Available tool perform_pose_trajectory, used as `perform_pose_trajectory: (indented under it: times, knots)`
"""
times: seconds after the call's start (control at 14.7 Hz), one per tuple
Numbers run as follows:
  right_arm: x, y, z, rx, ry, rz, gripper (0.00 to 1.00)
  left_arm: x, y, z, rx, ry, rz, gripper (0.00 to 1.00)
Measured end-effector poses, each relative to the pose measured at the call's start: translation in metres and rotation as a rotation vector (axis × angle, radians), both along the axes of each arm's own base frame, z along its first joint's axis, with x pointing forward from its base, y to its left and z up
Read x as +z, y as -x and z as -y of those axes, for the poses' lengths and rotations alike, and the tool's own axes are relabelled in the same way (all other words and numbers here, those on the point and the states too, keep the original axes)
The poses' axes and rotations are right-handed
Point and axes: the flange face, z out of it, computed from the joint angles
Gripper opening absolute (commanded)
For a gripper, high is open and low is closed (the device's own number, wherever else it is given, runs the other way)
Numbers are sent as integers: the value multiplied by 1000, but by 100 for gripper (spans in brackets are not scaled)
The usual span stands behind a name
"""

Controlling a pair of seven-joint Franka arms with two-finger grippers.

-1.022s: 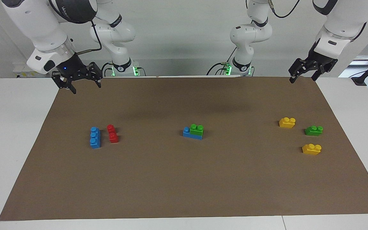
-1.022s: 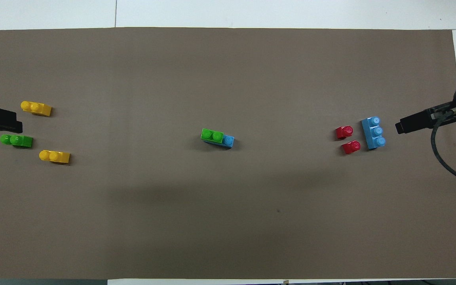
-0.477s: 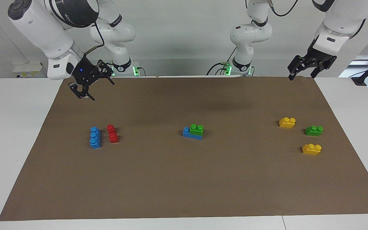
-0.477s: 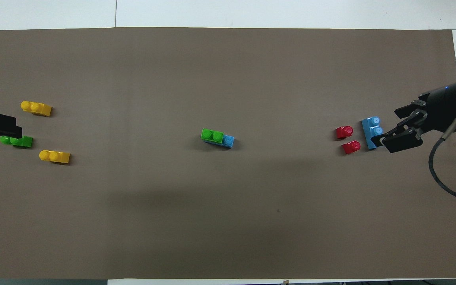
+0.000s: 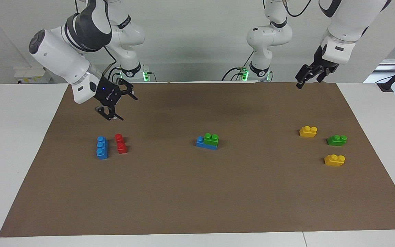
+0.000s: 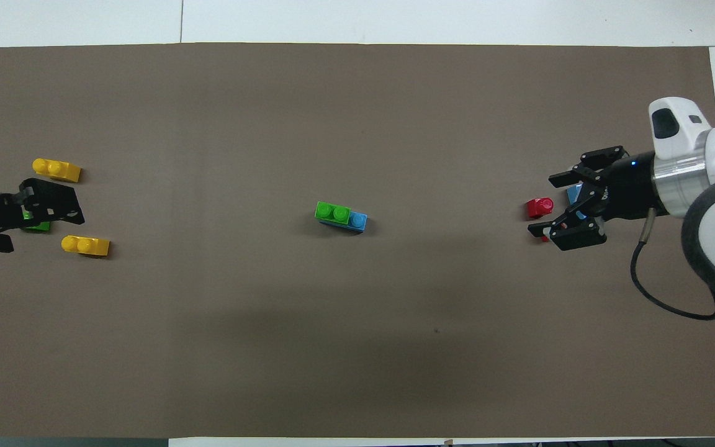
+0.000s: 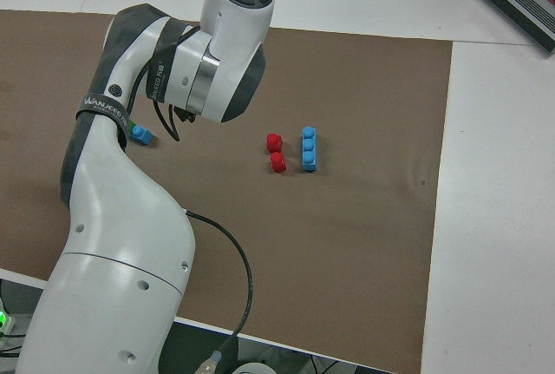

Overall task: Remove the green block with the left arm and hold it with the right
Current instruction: 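Move the right gripper toward the center block while the left gripper follows, then grasp the green block with the left gripper while the right gripper grasps blue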

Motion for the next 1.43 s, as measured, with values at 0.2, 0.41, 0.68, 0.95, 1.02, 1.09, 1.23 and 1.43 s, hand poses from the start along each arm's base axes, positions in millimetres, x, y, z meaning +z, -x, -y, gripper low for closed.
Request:
perform_pose_trajectory:
  times: [0.2,0.41,0.68,0.95,1.02,1.09,1.23,1.43]
  knots:
    - [-40,2,-45,60,-82,108,100,-6,5,30,172,37,8,100]
    - [-92,14,-94,87,-122,185,100,-13,9,62,386,65,36,100]
    - [-152,25,-146,82,-143,270,100,-39,22,118,627,88,42,100]
    - [-216,40,-172,87,-221,315,100,-65,24,163,833,127,46,100]
    - [-226,41,-174,97,-218,314,100,-76,23,177,877,137,43,100]
    - [-230,40,-175,105,-213,322,100,-90,21,191,912,143,35,100]
    - [-228,33,-179,120,-201,357,100,-120,15,218,969,153,19,100]
    - [-229,24,-194,110,-203,375,100,-158,4,237,1010,153,-1,100]
